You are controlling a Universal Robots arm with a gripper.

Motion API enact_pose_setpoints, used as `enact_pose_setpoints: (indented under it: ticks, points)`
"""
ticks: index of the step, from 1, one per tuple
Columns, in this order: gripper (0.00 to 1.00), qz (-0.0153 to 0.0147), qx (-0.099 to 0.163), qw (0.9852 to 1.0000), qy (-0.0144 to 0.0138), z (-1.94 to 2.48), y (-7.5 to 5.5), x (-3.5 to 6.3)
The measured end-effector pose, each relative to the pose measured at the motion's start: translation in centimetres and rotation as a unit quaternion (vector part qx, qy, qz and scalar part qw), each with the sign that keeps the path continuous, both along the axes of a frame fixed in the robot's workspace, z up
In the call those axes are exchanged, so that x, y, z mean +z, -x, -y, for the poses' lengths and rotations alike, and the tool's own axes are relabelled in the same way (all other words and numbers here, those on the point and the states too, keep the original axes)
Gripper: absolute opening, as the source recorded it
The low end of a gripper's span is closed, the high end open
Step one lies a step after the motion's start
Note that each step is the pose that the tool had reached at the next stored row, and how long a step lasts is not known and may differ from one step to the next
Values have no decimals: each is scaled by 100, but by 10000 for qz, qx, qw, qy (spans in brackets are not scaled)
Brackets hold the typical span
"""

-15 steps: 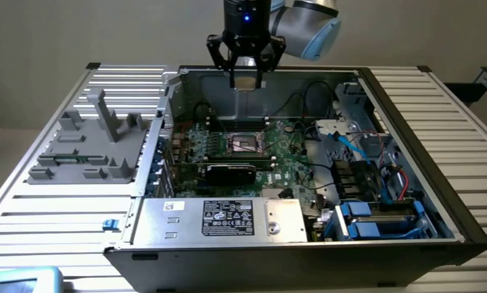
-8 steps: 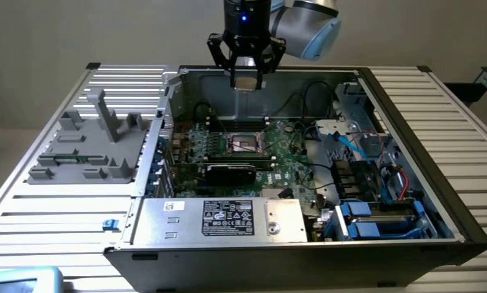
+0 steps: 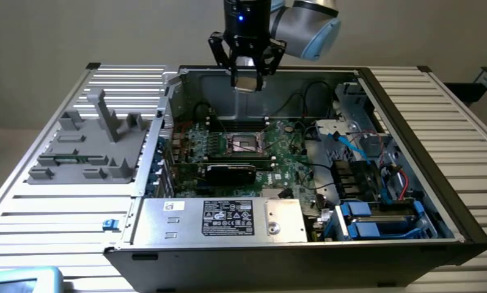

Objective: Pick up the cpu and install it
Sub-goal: 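Place the cpu into insertion slot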

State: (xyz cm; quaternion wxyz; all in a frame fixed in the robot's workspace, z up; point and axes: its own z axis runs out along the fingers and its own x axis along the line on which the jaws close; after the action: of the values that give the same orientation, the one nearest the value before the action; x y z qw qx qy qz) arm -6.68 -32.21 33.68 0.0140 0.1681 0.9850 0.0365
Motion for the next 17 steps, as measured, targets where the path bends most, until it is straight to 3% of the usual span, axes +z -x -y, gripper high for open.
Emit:
enact_pose_setpoints:
  ticks: [5, 9, 13, 17]
  points:
    - [55, 0, -441, 9990, 0, 0, 0, -3]
    - [55, 0, -784, 9969, 0, 0, 0, -8]
    - [55, 0, -1139, 9935, 0, 0, 0, -13]
    - [55, 0, -1502, 9887, 0, 0, 0, -20]
